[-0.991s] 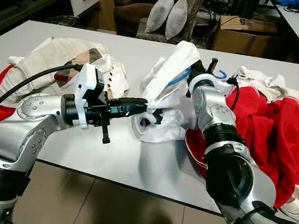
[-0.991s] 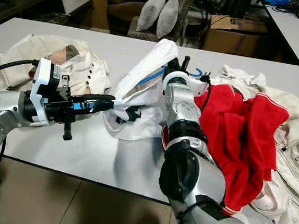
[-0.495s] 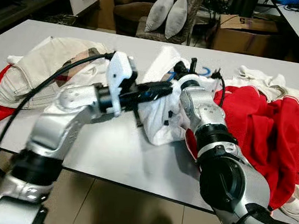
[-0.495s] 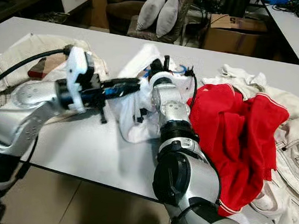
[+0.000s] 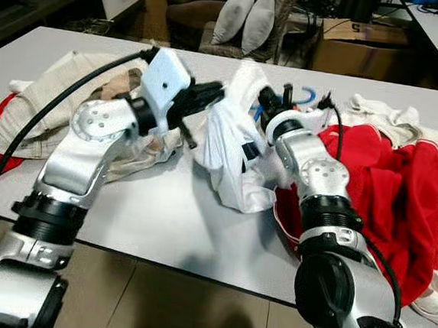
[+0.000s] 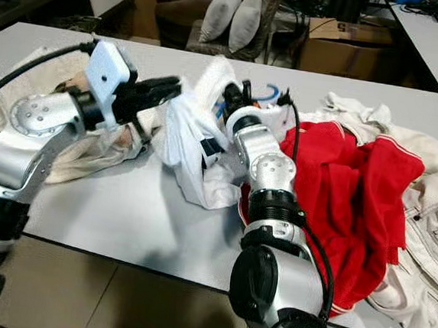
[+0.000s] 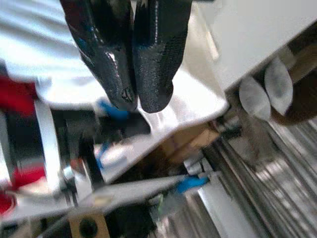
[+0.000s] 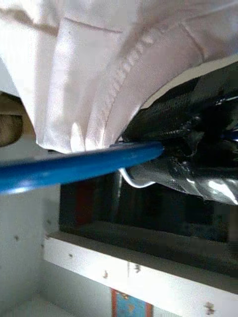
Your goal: Hang hanger
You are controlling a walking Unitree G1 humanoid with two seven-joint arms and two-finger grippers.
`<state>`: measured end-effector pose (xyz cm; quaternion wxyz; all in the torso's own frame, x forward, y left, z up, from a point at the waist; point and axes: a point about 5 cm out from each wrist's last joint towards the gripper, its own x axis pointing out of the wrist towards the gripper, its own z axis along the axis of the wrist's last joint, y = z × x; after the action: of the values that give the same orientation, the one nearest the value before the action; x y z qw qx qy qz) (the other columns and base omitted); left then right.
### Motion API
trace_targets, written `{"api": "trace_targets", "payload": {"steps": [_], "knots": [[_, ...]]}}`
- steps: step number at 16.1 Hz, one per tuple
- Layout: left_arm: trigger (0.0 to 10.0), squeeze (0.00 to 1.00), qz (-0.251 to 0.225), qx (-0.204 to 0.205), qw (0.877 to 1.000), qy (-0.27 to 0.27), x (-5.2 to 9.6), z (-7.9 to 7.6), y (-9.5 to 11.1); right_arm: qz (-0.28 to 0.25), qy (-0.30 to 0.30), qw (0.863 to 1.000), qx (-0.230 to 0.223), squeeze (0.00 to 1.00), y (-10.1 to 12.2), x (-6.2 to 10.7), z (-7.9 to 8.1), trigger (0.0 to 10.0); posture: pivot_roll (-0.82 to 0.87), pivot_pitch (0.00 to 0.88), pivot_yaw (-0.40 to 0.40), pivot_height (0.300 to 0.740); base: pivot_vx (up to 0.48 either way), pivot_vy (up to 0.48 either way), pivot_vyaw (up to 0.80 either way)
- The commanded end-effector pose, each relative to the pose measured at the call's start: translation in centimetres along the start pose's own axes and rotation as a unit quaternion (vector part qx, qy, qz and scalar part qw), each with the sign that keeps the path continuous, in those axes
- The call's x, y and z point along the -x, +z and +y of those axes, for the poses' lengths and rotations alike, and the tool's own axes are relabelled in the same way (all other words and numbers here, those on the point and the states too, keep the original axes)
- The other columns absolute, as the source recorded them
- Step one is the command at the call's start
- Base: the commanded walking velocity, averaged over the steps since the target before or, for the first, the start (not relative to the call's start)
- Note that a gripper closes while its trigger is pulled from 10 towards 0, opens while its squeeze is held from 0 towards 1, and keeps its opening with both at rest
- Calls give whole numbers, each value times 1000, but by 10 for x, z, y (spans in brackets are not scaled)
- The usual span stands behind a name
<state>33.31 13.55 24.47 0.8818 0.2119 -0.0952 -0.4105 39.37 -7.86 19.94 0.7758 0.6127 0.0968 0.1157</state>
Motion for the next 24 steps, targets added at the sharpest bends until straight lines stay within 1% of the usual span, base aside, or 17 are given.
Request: {"api": "trace_targets", "payload": {"steps": [1,2,3,4,5,7,10,13,15,16,17,18,19,20,21,22,24], "knots": [[4353,0,35,0,999,-39,3,-11,-12,19,-2,1000,-13,0,-16,2,-2,10000,73,0,44,740,0,0,0],[10000,0,57,11,997,-44,4,-18,-20,23,2,1000,-12,0,-17,4,-2,10000,71,0,40,740,0,0,0],[10000,0,65,13,997,-41,4,-19,-23,25,3,1000,-12,0,-18,4,-2,10000,68,0,40,740,0,0,0],[10000,0,73,24,996,-35,4,-20,-27,27,3,1000,-9,0,-18,5,-2,10000,68,0,40,740,0,0,0],[10000,1000,113,47,992,16,8,-6,-44,32,-3,999,-2,0,-19,9,-4,10000,63,0,36,740,0,0,0],[10000,1000,126,54,990,37,16,2,-50,32,-8,999,1,0,-17,12,-7,10000,59,0,34,740,0,0,0],[10000,1000,139,98,984,54,38,6,-59,35,-7,999,13,0,-11,16,-9,10000,62,0,14,740,0,0,0],[10000,1000,144,120,980,64,46,6,-65,38,-8,999,18,0,-10,18,-10,10000,65,0,9,740,0,0,302],[10000,1000,150,138,976,70,57,4,-72,44,-10,999,24,0,-10,20,-10,10000,62,0,9,740,0,0,800],[10000,1000,145,144,975,90,63,2,-73,46,-11,999,26,0,-10,22,-10,10000,57,0,14,740,0,0,800],[10000,961,142,159,970,115,68,-2,-76,46,-12,998,36,0,-9,24,-9,10000,54,0,14,740,0,0,800],[10000,0,129,183,963,150,72,-10,-76,43,-14,998,51,0,-8,28,-9,10000,52,0,7,740,0,0,0],[10000,0,107,208,955,180,73,-26,-75,25,-29,990,132,0,0,38,-16,10000,57,0,-14,740,0,0,0],[10000,0,99,219,951,194,72,-33,-74,15,-41,984,175,0,5,44,-21,10000,58,0,-22,740,0,0,0],[10000,0,90,236,943,217,70,-41,-73,-10,-71,977,202,0,20,59,-35,10000,61,0,-33,740,0,0,0],[10000,0,90,244,939,224,70,-43,-74,-20,-83,977,197,0,26,65,-40,10000,61,0,-34,740,0,0,0],[10000,0,95,245,940,218,64,-49,-73,-49,-106,978,176,0,47,82,-48,10000,44,18,-28,740,0,0,0]]}}
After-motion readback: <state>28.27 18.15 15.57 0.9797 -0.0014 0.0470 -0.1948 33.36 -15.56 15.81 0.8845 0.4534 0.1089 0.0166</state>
